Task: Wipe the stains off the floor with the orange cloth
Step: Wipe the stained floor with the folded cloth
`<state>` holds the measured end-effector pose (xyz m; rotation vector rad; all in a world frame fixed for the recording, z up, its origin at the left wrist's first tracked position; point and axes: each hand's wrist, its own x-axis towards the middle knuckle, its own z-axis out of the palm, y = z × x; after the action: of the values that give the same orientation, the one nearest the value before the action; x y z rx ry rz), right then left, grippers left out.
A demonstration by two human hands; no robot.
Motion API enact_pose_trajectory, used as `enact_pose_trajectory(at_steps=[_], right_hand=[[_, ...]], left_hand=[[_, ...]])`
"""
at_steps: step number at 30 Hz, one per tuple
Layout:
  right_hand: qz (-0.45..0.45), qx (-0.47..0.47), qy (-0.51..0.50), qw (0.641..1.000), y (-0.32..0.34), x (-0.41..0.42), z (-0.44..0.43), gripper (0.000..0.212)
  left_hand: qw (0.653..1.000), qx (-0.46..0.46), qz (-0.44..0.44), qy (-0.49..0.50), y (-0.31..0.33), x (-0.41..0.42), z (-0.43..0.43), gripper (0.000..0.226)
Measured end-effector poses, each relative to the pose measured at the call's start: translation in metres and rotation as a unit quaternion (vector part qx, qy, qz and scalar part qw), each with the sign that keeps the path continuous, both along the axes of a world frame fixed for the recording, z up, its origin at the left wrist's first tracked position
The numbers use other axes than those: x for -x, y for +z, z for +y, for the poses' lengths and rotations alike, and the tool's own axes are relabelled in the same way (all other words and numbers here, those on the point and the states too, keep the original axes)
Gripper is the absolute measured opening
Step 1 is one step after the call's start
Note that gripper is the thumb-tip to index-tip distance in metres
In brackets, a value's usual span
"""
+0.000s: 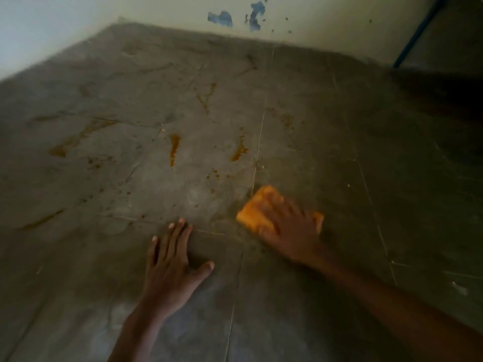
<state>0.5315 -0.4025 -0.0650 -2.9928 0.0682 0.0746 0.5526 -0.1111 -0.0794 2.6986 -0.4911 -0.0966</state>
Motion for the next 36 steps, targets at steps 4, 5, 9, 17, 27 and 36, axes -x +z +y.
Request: enact_pose_trajectory(at_steps=[4, 5, 9, 17, 27, 36], right_hand=[[-0.011, -0.064, -0.163, 0.984, 0.014, -0.134, 0.002, 0.063], [-0.006, -0.074, -0.165, 0.983, 0.012, -0.153, 0.017, 0.064], [-0.016, -0.004, 0.001, 1.0, 0.004, -0.113, 0.078, 0.062], [-0.011, 0.025, -0.058, 0.998, 0.007, -0.089, 0.009, 0.066], [-0.023, -0.02, 0.172, 0.985, 0.007, -0.099, 0.169, 0.06], [0.029, -0.087, -0.059, 0.994, 0.016, -0.213, 0.127, 0.06]], left_hand=[[1.0, 0.003, 0.0, 0.001, -0.001, -0.001, -0.001, 0.102], [1.0, -0.003, 0.002, 0.007, -0.001, -0.003, -0.001, 0.103], [0.995, 0.081, 0.04, 0.037, 0.007, -0.001, -0.004, 0.116], [0.992, 0.0, 0.11, 0.061, 0.031, -0.033, 0.058, 0.136], [0.993, -0.009, 0.086, 0.074, 0.02, -0.034, 0.055, 0.141], [0.992, 0.016, 0.092, 0.079, 0.025, -0.033, 0.054, 0.136]])
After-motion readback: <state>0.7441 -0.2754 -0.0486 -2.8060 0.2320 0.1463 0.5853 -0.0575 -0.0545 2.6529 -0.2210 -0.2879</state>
